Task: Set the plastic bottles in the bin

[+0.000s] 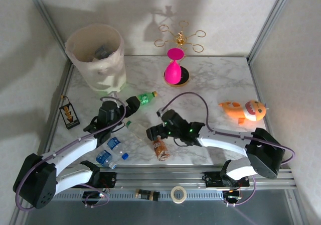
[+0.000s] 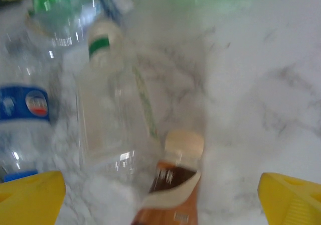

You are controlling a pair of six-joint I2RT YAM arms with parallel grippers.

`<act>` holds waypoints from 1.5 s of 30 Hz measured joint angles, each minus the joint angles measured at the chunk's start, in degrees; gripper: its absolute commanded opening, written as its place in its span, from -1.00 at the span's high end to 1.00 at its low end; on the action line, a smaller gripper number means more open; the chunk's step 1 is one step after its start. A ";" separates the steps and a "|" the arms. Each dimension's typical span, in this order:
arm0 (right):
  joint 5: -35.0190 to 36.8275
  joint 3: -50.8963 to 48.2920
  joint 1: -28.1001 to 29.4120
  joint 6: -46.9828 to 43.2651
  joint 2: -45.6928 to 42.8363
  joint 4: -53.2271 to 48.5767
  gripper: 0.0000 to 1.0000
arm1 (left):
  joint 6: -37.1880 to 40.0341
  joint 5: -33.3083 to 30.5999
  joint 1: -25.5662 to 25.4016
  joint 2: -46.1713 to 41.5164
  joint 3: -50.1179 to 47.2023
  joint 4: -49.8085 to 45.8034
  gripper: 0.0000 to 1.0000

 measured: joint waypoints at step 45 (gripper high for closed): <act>1.79 -8.46 -9.03 -4.44 -11.96 13.14 -0.08 | -3.85 3.63 -6.25 8.81 7.87 12.24 -0.99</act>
